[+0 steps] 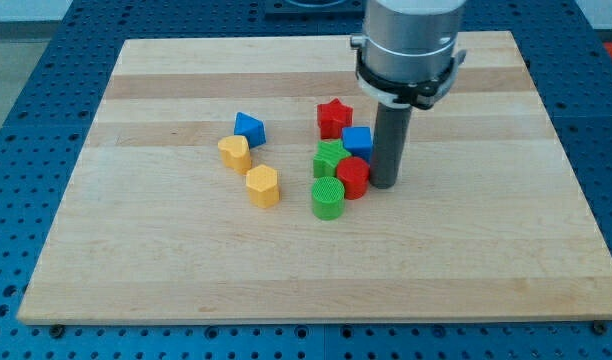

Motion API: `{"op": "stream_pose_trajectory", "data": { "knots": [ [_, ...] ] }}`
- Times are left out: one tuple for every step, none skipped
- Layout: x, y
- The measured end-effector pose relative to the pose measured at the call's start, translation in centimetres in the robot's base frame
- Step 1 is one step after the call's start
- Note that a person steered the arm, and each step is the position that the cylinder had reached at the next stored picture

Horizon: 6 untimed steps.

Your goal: Push the red circle closer to the yellow hexagon

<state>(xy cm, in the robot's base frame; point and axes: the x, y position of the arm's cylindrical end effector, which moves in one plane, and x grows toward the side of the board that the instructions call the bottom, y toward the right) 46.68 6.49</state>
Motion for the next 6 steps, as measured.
{"op": "stream_pose_trajectory", "data": {
  "knots": [
    [0.3, -2.9],
    [0.3, -5.6],
    [0.5, -8.4],
    [0.6, -11.3],
    [0.6, -13.4],
    [-0.4, -13.6]
  ]
}}
